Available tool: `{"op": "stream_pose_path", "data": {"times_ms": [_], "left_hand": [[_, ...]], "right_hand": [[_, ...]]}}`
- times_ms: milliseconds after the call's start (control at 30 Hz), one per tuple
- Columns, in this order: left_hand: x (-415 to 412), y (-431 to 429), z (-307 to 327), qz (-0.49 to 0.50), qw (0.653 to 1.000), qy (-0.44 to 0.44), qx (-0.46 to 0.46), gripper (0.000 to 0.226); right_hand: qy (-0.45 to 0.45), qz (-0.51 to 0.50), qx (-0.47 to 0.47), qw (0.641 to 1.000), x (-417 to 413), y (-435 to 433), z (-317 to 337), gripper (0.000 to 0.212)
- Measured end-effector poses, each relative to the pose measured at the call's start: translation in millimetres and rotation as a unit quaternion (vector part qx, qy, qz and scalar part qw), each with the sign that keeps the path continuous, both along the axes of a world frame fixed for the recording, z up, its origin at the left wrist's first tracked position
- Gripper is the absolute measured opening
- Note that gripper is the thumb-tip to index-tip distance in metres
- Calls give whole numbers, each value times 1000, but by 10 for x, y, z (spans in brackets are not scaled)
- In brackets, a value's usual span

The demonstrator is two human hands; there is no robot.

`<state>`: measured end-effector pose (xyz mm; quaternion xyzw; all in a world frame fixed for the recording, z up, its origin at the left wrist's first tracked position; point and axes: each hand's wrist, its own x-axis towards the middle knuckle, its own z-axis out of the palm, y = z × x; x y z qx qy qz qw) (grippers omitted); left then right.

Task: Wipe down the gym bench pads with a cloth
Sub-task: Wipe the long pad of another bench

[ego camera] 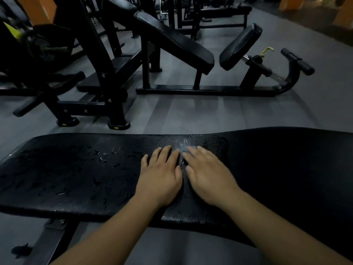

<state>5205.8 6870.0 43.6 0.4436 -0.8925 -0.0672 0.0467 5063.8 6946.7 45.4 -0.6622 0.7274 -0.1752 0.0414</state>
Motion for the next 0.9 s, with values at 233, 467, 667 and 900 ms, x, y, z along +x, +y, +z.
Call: {"op": "stream_pose_path", "data": {"times_ms": [233, 467, 667, 900], "left_hand": [[-21, -78, 11, -3, 998, 18, -54, 62], [-101, -142, -28, -70, 997, 11, -24, 57], [-44, -100, 50, -81, 996, -7, 29, 56], [-334, 119, 82, -99, 995, 14, 14, 56]], "right_hand": [[26, -90, 34, 995, -106, -673, -49, 53], [33, -118, 54, 991, -347, 82, -78, 61], [48, -35, 23, 998, 268, 536, -53, 65], [39, -194, 60, 978, -360, 315, 14, 66]]}}
